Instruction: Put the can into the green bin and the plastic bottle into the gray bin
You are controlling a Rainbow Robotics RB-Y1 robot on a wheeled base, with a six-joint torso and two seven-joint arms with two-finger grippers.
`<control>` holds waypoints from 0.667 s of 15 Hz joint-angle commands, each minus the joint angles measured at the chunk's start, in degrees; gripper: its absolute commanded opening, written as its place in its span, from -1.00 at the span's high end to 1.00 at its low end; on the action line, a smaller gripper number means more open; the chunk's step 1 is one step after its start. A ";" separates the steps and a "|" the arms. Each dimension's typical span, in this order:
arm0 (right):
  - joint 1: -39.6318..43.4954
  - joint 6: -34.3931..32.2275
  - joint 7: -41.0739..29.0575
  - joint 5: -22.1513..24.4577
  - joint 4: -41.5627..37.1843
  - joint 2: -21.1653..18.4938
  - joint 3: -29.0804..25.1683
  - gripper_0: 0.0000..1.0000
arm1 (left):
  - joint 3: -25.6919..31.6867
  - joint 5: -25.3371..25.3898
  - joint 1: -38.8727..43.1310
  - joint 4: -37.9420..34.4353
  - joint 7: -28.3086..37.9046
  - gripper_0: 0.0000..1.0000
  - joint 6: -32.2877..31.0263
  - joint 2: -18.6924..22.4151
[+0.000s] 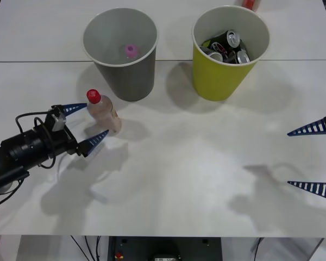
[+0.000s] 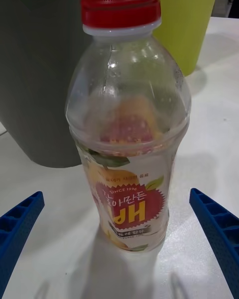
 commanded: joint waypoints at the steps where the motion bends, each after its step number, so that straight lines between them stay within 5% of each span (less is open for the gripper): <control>1: 0.00 0.00 0.00 0.00 0.00 0.00 0.00 -1.00 | 0.00 -0.65 -0.72 0.27 0.41 -1.00 0.73 -1.47; 10: 0.00 0.00 0.00 0.00 0.00 0.00 0.00 -1.00 | 0.00 -2.41 -4.85 4.22 0.85 -1.00 1.26 -5.69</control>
